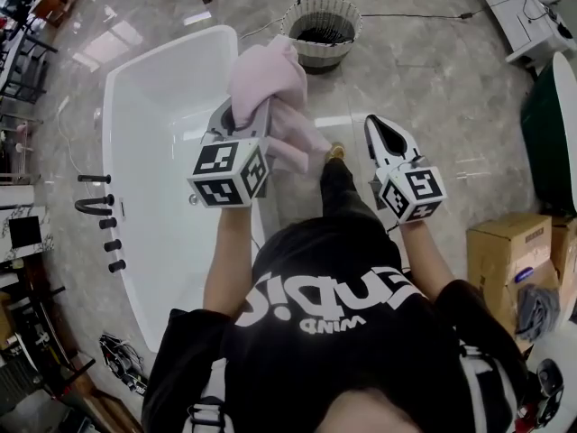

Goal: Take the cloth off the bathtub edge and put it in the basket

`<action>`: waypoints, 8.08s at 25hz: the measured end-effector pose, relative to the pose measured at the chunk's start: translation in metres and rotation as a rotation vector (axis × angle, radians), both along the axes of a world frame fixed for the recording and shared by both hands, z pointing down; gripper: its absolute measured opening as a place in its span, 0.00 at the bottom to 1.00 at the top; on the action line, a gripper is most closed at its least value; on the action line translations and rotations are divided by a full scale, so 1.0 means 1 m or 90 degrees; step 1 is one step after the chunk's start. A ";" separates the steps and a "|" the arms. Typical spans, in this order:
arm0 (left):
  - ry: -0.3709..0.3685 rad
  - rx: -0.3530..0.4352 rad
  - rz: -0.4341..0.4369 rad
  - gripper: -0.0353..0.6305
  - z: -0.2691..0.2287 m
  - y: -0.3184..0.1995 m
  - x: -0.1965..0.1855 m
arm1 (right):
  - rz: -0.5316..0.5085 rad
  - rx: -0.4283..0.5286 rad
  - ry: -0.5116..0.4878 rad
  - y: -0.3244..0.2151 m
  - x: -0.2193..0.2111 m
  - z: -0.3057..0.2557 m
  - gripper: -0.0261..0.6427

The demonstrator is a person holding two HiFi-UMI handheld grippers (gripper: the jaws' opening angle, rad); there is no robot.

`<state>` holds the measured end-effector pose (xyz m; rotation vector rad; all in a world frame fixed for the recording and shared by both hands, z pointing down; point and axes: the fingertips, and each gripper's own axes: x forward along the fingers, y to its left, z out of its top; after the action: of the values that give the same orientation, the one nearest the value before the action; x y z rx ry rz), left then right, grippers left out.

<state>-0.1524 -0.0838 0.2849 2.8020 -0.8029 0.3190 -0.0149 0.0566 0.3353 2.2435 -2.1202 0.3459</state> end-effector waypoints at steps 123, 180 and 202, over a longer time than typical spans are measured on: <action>-0.075 -0.136 0.122 0.20 0.101 -0.541 0.609 | 0.015 -0.125 -0.075 -0.565 0.561 0.075 0.06; -0.107 -0.186 0.132 0.08 0.178 -0.494 0.583 | 0.022 -0.153 -0.107 -0.532 0.546 0.109 0.06; 0.003 -0.012 0.138 0.07 0.026 -0.452 0.541 | 0.015 -0.015 -0.027 -0.494 0.525 -0.014 0.06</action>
<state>0.3889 -0.5362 0.3113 2.8755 -0.4922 0.3526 0.5101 -0.4373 0.3211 2.2713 -2.0996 0.4213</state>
